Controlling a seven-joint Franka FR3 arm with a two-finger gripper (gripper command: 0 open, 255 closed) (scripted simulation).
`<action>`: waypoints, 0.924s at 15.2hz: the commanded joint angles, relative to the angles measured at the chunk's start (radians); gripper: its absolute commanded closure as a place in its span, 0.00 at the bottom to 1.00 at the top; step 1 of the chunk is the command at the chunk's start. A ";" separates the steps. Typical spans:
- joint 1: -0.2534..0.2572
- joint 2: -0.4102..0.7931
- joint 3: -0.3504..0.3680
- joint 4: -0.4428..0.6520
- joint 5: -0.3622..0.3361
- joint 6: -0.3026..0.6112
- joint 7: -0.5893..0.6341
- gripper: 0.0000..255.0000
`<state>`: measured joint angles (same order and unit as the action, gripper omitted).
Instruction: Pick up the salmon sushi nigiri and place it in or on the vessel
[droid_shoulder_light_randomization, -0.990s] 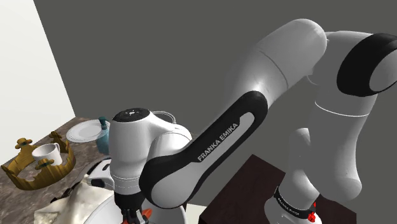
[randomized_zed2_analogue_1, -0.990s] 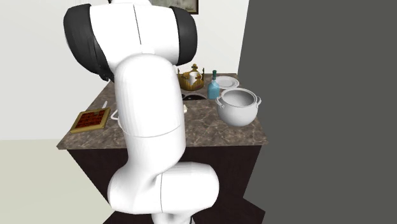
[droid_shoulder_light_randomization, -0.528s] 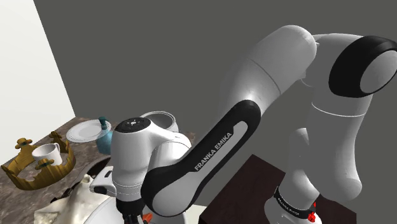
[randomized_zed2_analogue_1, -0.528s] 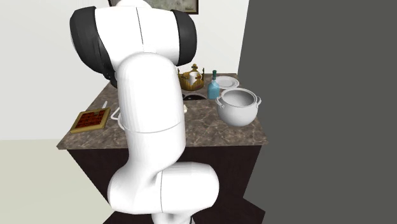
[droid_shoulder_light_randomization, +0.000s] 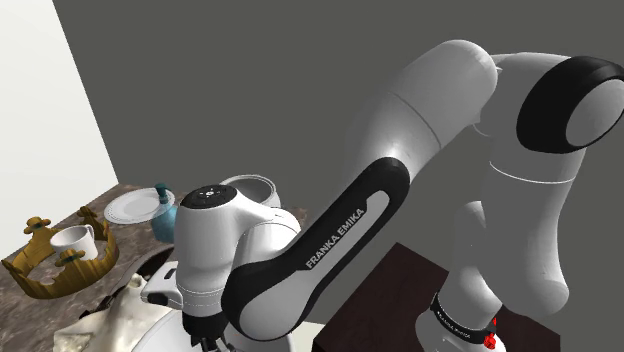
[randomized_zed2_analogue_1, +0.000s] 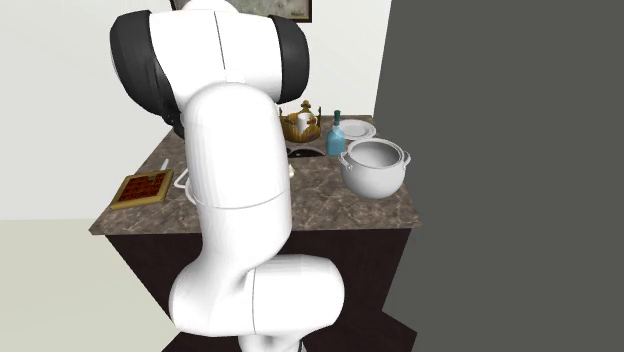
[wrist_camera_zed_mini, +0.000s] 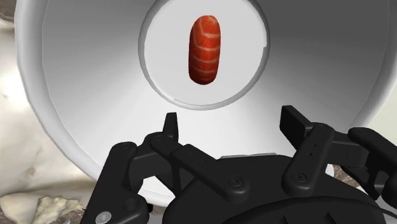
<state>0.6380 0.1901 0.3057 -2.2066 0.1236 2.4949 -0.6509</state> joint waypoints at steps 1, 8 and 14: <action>0.000 0.000 0.000 0.000 0.000 0.000 0.000 0.00; -0.017 -0.098 0.001 0.019 0.028 -0.116 -0.020 0.00; -0.017 -0.098 0.001 0.019 0.028 -0.116 -0.020 0.00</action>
